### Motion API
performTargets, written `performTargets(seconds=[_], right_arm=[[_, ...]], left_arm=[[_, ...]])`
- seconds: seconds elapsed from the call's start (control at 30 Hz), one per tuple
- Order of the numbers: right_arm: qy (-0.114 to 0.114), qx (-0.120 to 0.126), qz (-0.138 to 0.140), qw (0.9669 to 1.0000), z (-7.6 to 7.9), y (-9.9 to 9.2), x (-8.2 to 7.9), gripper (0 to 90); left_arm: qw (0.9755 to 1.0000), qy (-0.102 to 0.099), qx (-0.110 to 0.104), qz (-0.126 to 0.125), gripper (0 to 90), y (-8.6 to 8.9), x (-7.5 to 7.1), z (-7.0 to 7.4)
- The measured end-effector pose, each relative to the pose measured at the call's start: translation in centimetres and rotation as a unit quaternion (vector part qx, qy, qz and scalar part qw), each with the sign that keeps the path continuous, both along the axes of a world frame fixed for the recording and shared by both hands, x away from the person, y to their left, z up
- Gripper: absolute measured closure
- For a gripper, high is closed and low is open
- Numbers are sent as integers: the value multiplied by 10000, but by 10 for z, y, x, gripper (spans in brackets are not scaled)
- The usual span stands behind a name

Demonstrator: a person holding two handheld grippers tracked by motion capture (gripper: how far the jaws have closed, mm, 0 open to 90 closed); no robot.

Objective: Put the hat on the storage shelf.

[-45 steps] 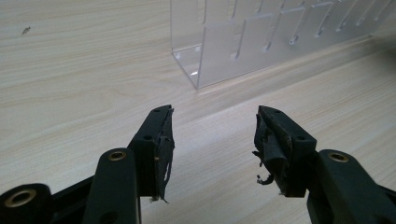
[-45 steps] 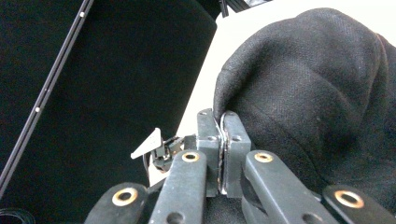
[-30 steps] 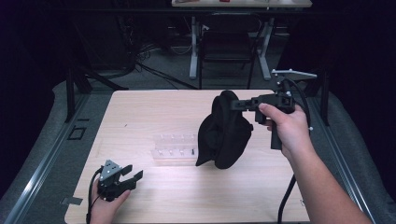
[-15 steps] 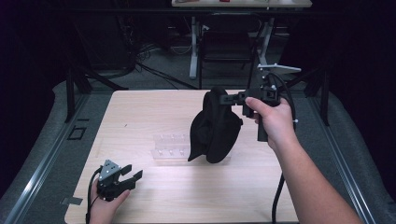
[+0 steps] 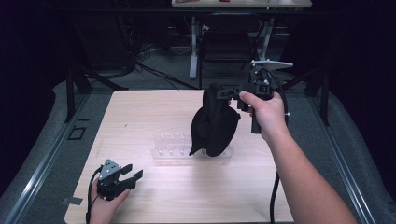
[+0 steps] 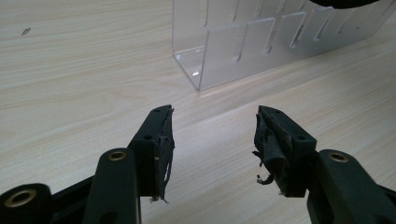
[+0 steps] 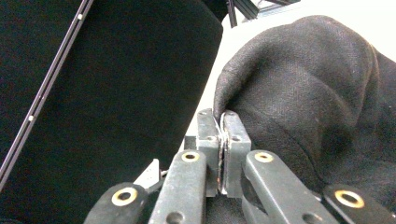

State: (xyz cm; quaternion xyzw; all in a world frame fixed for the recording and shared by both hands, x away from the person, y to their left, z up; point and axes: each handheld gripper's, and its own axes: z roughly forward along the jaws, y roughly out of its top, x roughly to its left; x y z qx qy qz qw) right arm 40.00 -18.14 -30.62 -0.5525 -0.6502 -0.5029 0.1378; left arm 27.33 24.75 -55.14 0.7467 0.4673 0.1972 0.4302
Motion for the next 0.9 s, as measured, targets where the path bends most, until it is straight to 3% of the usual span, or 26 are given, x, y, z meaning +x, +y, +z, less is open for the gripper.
performTargets(seconds=[0.1, 0.27, 0.5, 0.63, 0.8, 0.9], right_arm=[[6, -56, 14, 10000, -3, 2, 4, 882], [14, 59, 48, 10000, -5, 7, 5, 880], [20, 229, 110, 9997, -9, 18, 2, 879], [61, 334, 118, 9994, -12, 20, 3, 876], [95, 435, 43, 9990, -14, 21, 3, 873], [75, 418, 39, 9991, -14, 22, 3, 872]], left_arm=[[10000, -40, -20, -4, 470, -1, 0, -1], [10000, -68, -42, -59, 469, -6, -2, 1], [9990, -170, 16, -405, 473, -27, -3, 11], [9969, -154, -52, -773, 490, -42, -3, 18], [9940, -344, 61, -1040, 509, -65, 3, 30], [9906, -369, 11, -1316, 557, -80, 9, 40]])
